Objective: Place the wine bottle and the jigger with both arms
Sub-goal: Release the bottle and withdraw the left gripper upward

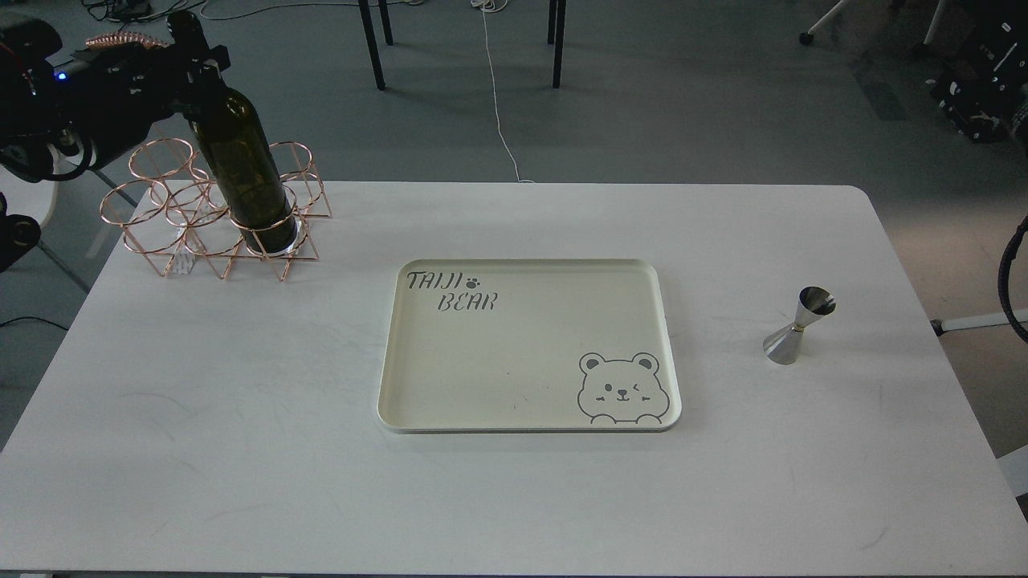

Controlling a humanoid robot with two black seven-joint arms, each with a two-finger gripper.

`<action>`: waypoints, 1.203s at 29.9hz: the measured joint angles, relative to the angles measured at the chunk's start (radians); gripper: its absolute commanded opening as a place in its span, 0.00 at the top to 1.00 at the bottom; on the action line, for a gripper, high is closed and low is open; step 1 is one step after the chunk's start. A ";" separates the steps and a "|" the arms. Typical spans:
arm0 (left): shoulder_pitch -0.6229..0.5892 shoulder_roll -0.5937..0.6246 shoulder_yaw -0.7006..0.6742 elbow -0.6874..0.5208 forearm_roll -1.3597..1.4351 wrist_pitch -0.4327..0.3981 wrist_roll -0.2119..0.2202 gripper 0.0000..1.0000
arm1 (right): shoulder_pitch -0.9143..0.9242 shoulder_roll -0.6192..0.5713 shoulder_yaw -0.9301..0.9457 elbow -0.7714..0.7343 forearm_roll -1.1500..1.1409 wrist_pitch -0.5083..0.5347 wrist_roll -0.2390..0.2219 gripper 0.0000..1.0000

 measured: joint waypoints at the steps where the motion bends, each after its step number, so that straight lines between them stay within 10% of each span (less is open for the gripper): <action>1: 0.001 -0.005 0.003 0.005 -0.004 0.000 0.000 0.69 | 0.000 0.000 0.000 0.000 0.000 0.000 0.000 0.01; 6: 0.012 -0.034 0.006 0.049 -0.018 0.001 -0.004 0.61 | 0.000 0.001 0.000 0.000 0.000 0.000 0.000 0.01; 12: 0.028 -0.055 0.006 0.077 -0.020 0.001 -0.003 0.23 | 0.000 0.001 0.000 0.000 0.000 0.000 0.000 0.01; 19: 0.029 -0.056 0.000 0.078 -0.044 0.001 0.000 0.02 | 0.000 0.000 0.000 0.000 0.000 0.000 0.000 0.01; 36: 0.001 0.126 -0.084 0.078 -1.167 -0.020 -0.011 0.02 | -0.006 -0.012 0.003 -0.013 0.000 -0.009 0.006 0.01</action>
